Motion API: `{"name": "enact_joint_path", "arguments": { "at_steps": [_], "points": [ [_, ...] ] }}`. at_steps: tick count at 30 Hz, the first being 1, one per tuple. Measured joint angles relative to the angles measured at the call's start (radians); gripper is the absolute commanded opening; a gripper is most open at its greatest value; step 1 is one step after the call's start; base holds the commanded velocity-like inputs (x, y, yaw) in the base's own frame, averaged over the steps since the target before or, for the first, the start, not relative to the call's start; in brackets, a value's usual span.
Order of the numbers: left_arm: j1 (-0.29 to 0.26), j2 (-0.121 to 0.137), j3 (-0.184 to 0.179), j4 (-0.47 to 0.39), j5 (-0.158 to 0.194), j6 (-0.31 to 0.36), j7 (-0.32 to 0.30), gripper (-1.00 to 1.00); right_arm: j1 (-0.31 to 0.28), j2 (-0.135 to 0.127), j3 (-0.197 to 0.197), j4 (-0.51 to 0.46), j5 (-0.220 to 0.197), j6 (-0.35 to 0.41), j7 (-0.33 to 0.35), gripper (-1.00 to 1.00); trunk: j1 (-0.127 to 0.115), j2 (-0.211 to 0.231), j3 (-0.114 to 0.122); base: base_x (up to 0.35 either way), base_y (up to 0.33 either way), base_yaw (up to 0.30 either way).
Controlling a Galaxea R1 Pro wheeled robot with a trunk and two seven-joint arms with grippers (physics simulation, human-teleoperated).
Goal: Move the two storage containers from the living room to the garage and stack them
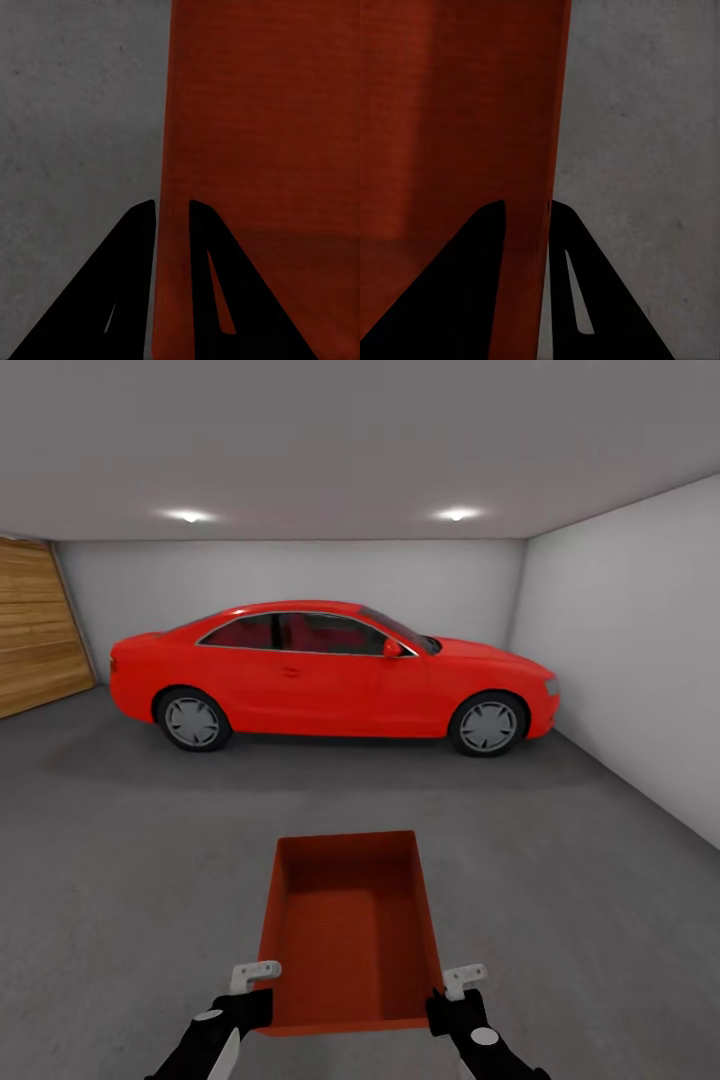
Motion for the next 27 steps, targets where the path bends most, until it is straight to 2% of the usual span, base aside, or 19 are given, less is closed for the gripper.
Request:
{"name": "enact_joint_path", "arguments": {
  "at_steps": [6, 27],
  "points": [
    [0.000, 0.000, 0.000, 0.000, 0.000, 0.002, -0.001, -1.00, 0.000, 0.000, 0.000, 0.000, -0.001, 0.002, 0.000, -1.00, 0.000, 0.000, 0.000, 0.243, 0.000, -0.071],
    [0.000, -0.001, 0.000, 0.000, 0.001, 0.004, 0.002, -1.00, 0.000, -0.001, 0.000, 0.000, -0.001, 0.004, 0.001, -1.00, 0.001, 0.000, 0.000, 0.005, 0.000, -0.281]
  ]
}}
